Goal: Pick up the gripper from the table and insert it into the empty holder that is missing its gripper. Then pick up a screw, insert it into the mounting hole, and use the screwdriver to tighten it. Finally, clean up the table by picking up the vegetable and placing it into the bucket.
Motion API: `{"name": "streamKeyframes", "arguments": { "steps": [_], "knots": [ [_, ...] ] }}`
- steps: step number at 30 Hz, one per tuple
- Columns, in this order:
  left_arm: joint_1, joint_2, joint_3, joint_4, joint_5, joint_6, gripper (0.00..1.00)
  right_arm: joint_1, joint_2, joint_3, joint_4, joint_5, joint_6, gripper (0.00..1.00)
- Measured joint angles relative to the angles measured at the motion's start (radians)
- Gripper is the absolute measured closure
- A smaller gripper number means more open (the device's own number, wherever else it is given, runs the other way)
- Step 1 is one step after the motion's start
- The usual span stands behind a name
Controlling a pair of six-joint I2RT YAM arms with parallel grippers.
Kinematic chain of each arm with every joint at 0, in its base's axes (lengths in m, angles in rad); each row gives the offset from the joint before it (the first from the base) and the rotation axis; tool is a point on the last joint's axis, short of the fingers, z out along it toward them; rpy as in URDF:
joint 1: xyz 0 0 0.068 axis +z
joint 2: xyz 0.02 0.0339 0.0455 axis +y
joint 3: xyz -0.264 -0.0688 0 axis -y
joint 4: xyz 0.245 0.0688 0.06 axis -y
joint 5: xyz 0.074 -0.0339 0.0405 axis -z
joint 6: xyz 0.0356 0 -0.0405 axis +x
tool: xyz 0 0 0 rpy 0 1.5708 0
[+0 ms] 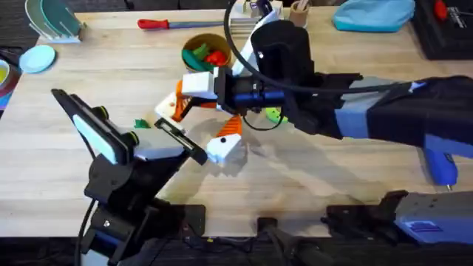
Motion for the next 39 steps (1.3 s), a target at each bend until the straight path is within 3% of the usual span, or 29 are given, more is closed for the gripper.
{"name": "streamKeyframes", "arguments": {
  "steps": [4,15,22,32,39],
  "knots": [
    [-0.004,0.000,0.000,-0.008,0.003,0.009,0.007,-0.002,0.000,0.000,0.003,-0.053,-0.001,0.386],
    [-0.007,0.002,0.000,-0.025,0.009,0.029,0.008,-0.029,0.000,0.005,-0.029,-0.140,-0.031,0.125],
    [-0.010,-0.005,0.002,0.027,0.044,0.013,0.010,-0.142,0.010,0.002,-0.143,-0.251,-0.154,0.115],
    [-0.009,-0.006,0.001,0.025,0.193,0.007,0.008,-0.359,0.019,-0.001,-0.249,-0.493,-0.397,0.108],
    [-0.009,-0.007,0.001,0.025,0.216,0.004,0.008,-0.379,0.019,-0.001,-0.251,-0.563,-0.458,0.109]
  ]
}}
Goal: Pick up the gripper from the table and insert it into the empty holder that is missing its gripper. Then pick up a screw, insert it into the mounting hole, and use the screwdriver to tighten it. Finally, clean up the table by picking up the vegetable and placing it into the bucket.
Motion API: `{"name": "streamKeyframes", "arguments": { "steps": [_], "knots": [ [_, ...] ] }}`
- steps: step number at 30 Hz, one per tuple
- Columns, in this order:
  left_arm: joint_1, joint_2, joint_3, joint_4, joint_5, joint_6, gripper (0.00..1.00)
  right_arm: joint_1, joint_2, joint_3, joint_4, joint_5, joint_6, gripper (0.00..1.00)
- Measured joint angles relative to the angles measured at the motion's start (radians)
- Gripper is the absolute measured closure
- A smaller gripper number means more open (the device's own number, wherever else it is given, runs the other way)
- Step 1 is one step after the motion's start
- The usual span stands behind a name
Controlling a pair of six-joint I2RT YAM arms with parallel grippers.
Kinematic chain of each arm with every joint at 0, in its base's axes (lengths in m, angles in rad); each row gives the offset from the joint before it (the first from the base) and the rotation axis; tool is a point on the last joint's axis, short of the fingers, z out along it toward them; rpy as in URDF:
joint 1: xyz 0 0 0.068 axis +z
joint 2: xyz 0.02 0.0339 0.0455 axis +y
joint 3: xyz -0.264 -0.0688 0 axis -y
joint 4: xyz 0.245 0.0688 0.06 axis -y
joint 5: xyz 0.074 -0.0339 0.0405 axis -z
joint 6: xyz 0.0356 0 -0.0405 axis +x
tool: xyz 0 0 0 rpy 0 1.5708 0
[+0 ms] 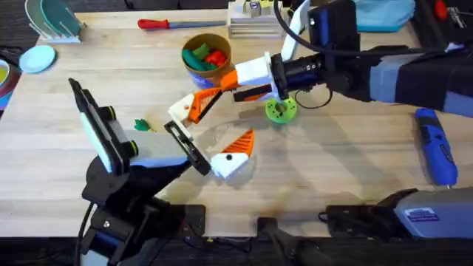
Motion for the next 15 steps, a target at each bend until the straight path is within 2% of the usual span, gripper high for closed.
{"name": "streamKeyframes", "arguments": {
  "steps": [5,9,15],
  "knots": [
    [0.000,0.000,0.000,0.000,0.020,-0.002,0.008,-0.001,0.000,0.000,0.010,-0.089,-0.040,0.110],
    [0.000,0.000,0.000,0.000,0.066,-0.004,0.008,0.000,0.000,0.000,0.010,-0.175,-0.065,0.110],
    [0.000,0.000,0.000,0.000,0.151,-0.004,0.008,0.000,0.000,0.000,0.010,-0.219,-0.074,0.109]
  ]
}}
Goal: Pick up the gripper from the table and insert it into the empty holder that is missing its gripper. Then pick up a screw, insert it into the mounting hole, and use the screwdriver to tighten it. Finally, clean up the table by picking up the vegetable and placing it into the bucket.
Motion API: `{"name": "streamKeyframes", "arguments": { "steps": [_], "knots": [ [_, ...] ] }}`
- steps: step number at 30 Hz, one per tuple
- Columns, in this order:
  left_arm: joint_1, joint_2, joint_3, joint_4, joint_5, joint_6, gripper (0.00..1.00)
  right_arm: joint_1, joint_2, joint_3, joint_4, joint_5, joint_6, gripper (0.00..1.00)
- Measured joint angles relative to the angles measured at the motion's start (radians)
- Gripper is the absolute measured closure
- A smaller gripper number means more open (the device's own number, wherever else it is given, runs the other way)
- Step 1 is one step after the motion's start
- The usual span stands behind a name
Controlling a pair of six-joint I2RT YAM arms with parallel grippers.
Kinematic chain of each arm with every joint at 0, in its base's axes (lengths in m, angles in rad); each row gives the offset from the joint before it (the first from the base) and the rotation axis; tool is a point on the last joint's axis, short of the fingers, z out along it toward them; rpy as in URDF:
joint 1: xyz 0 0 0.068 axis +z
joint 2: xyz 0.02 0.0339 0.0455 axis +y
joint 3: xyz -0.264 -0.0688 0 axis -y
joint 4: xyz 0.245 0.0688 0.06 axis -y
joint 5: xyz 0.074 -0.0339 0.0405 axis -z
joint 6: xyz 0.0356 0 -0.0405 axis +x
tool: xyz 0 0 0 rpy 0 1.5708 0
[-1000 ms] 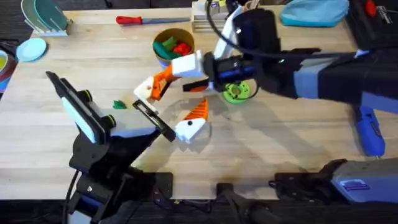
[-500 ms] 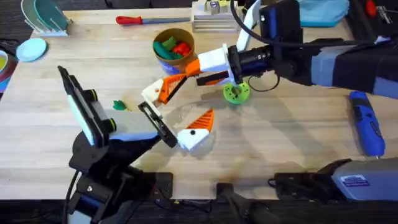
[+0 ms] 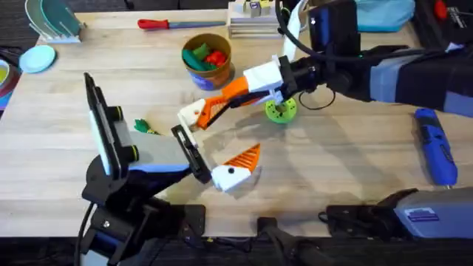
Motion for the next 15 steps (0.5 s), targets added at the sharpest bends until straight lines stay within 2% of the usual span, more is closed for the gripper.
{"name": "streamKeyframes", "arguments": {
  "steps": [6,15],
  "knots": [
    [0.000,0.000,0.000,0.000,0.077,0.000,0.008,0.000,0.000,0.000,0.000,-0.021,0.000,0.110],
    [0.000,0.000,0.000,0.001,0.147,0.000,0.008,0.029,0.000,0.000,-0.030,-0.046,-0.003,0.150]
  ]
}}
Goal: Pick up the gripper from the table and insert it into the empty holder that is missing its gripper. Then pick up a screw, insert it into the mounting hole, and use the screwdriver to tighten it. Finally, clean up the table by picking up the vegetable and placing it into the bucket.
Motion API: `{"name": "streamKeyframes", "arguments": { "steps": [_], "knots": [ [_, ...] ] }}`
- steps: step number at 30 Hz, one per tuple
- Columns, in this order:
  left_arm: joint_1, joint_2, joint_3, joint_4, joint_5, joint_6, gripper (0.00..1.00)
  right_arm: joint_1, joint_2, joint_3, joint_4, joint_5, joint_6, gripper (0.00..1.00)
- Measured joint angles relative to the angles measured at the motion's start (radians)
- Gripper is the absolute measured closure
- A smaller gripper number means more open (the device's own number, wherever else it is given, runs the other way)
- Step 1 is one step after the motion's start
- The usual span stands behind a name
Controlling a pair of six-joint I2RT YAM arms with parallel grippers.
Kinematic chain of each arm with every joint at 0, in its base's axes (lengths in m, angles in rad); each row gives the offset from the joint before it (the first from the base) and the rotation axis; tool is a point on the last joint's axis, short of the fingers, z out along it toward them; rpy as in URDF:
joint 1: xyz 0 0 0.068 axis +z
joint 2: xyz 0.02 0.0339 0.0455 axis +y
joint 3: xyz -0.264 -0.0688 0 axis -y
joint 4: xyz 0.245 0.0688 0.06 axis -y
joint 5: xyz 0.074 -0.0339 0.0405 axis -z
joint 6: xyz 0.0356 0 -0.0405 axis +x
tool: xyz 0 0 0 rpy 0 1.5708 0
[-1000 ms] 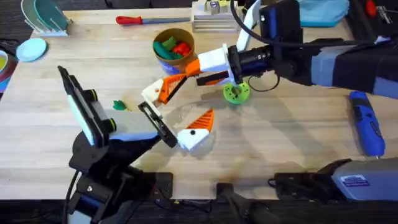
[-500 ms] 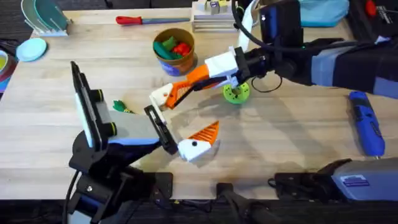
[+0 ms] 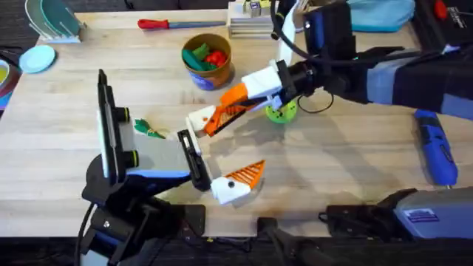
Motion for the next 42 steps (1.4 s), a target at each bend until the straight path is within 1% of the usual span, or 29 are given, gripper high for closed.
{"name": "streamKeyframes", "arguments": {
  "steps": [4,8,10,12,14,18,27,34,42],
  "knots": [
    [0.000,0.000,0.000,0.000,0.026,0.000,0.008,0.015,0.000,0.000,-0.037,-0.015,-0.016,0.200],
    [0.000,0.000,0.000,0.000,0.028,0.000,0.009,0.017,0.000,0.000,-0.043,-0.020,-0.023,0.251],
    [0.000,0.000,0.000,0.000,0.028,0.000,0.009,0.017,0.000,0.000,-0.047,-0.020,-0.025,0.319],
    [0.000,0.000,0.000,0.000,0.028,0.000,0.008,0.017,0.000,0.000,-0.047,-0.020,-0.027,0.422],
    [0.000,0.000,0.000,0.000,0.028,0.000,0.008,0.017,0.000,0.000,-0.048,-0.020,-0.027,0.464],
    [0.000,0.000,0.000,0.000,0.028,0.000,0.009,0.017,0.000,0.000,-0.050,-0.020,-0.027,0.478],
    [0.000,0.000,0.000,0.000,0.028,0.000,0.009,0.017,0.000,0.000,-0.060,-0.043,-0.027,0.475],
    [0.000,0.000,0.000,0.000,0.028,0.000,0.008,0.017,0.000,0.000,-0.136,-0.046,-0.065,0.482],
    [0.000,0.000,0.000,0.000,0.028,0.000,0.009,0.017,0.000,0.000,-0.126,-0.045,-0.081,0.489]
  ]
}}
